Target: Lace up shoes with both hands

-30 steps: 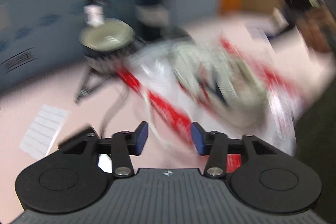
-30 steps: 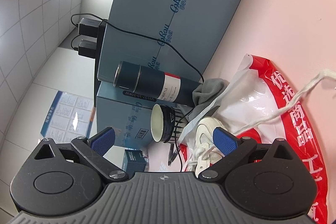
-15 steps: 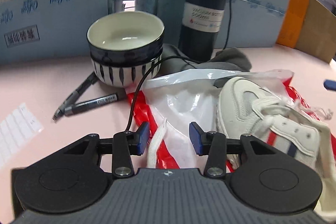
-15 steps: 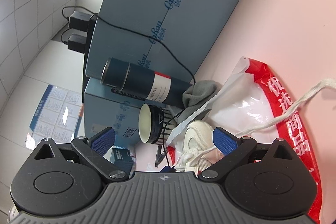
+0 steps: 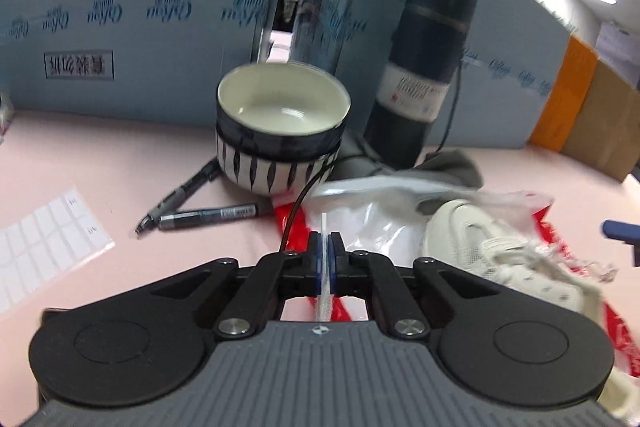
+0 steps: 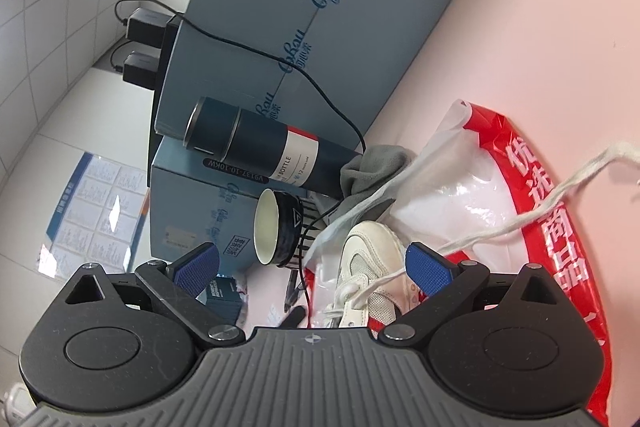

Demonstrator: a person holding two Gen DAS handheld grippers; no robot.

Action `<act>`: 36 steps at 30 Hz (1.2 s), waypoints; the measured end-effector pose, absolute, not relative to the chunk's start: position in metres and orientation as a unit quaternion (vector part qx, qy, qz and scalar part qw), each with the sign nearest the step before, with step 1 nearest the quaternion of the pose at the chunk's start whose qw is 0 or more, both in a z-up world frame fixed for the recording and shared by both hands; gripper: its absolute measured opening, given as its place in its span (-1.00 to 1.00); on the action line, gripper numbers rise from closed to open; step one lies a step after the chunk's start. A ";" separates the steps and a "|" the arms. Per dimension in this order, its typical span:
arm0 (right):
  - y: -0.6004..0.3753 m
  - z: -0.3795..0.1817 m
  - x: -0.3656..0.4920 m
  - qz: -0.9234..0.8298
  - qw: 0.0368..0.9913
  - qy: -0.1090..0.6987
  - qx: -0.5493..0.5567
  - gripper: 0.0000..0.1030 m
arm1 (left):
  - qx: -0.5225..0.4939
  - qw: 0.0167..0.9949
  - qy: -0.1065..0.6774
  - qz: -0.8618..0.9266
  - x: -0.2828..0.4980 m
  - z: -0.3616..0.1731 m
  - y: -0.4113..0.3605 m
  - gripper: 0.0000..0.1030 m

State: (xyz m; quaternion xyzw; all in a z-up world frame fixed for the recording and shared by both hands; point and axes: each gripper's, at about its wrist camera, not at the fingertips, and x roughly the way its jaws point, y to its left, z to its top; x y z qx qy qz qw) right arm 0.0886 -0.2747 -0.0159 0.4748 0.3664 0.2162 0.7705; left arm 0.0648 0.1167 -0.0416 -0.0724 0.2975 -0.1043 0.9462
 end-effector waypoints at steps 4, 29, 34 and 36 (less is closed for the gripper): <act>-0.276 -0.016 0.084 0.212 0.772 0.364 0.476 0.95 | -0.050 0.944 0.307 -0.113 0.058 -0.039 0.118 -0.94; -0.275 -0.019 0.040 0.177 0.783 0.354 0.479 0.95 | -0.077 0.931 0.336 -0.119 0.082 -0.076 0.116 -0.79; -0.270 -0.016 0.027 0.175 0.797 0.352 0.459 0.95 | -0.084 0.939 0.305 -0.132 0.072 -0.063 0.121 -0.84; -0.268 -0.016 0.023 0.172 0.802 0.350 0.451 0.95 | -0.084 0.940 0.295 -0.150 0.073 -0.055 0.119 -0.85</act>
